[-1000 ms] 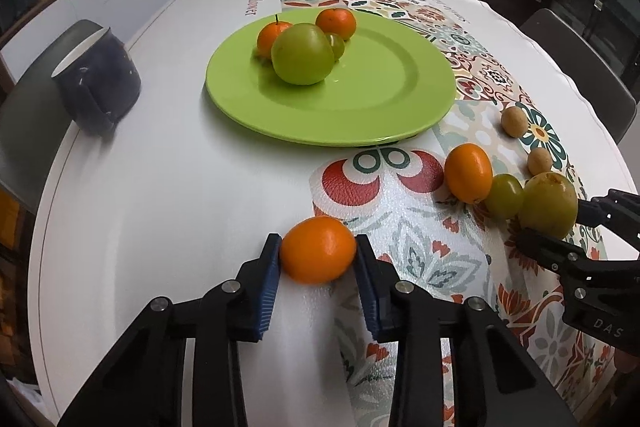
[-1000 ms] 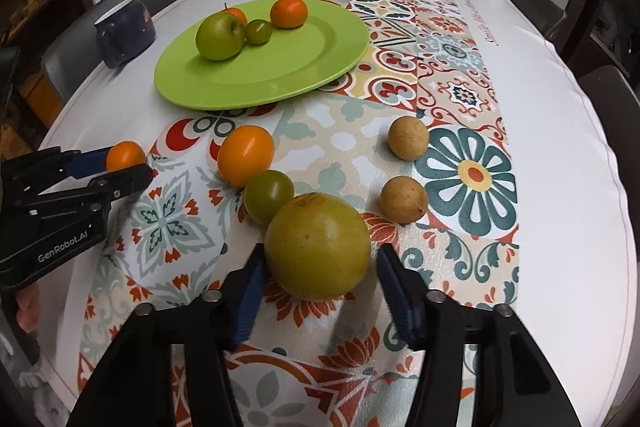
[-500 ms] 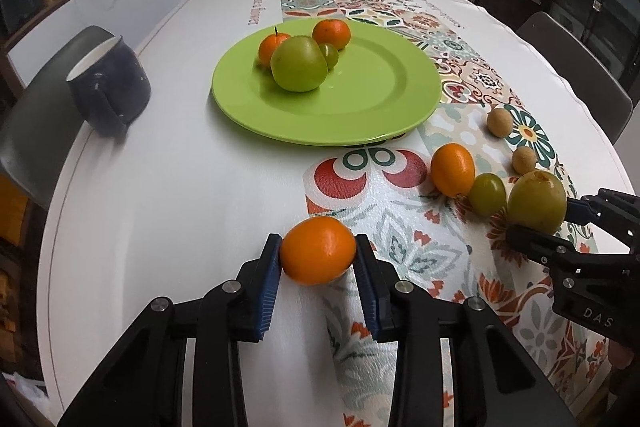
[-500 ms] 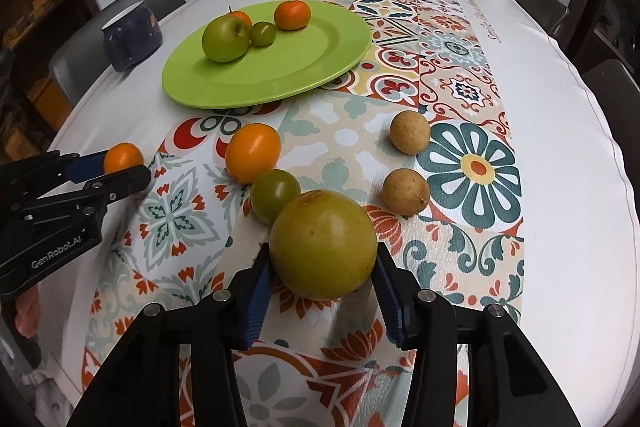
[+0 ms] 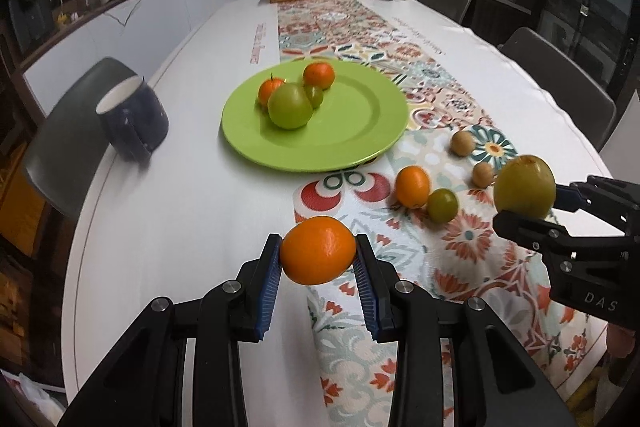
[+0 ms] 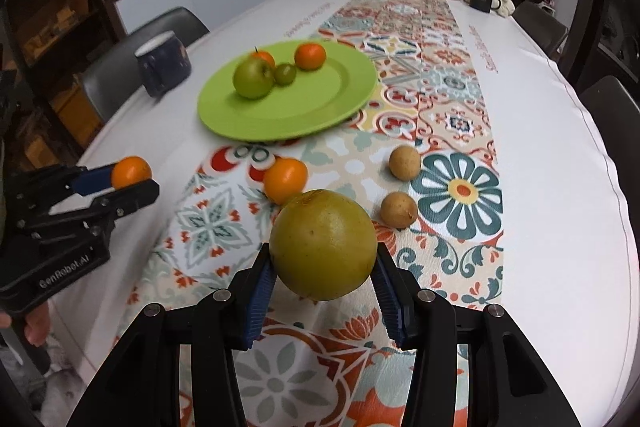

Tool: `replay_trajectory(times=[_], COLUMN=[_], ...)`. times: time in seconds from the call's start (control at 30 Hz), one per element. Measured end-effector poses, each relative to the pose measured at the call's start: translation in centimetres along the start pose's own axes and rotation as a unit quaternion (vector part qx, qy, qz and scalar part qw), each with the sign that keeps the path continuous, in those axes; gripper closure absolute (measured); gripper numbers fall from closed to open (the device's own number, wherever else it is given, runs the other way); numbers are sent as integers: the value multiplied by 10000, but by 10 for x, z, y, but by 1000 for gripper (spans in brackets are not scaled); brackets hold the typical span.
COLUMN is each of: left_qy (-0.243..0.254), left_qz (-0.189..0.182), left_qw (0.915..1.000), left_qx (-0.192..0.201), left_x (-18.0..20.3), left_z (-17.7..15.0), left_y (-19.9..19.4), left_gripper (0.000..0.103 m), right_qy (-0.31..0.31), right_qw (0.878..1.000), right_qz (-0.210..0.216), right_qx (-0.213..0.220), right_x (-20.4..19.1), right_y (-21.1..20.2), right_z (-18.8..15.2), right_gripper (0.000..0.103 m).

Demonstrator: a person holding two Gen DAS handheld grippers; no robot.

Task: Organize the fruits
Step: 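Carry the orange toward the green plate with the left tool while the right tool carries the pear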

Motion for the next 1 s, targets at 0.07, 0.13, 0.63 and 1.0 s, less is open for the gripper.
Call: replay_trajectory(times=[0.07,0.13,0.63,1.0], left_qy=[24,65,303,179], left_qz=[-15,-20,68,7], left_qw=[10000,9998,9961,9958], left_qx=[70,194,825,900], left_x=[3,7,17,10], left_z=[2,7,54,87], left_y=[-6,-15,-38,-17], left_gripper=[68,68,68,68], right_qy=[-12,-37,-192,-472], right_qw=[9999,9996,9958,9943], right_qz=[59,101,283,418], right_qx=[150,269,852,862], right_x=[0,0,9,9], right_y=[-10,-17,-40,-25], right_z=[4,8,60,100], right_gripper=[55,55,55,55])
Point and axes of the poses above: each gripper's, at about its wrist camera, not at the fingertips, and y roughly the way its jaws point, x to its right, z to its top, the point moved 1 cm from there along y, roughly the way its jaws point, and after that the axes turned 4 degrees about -z, right-handed, at the moved point
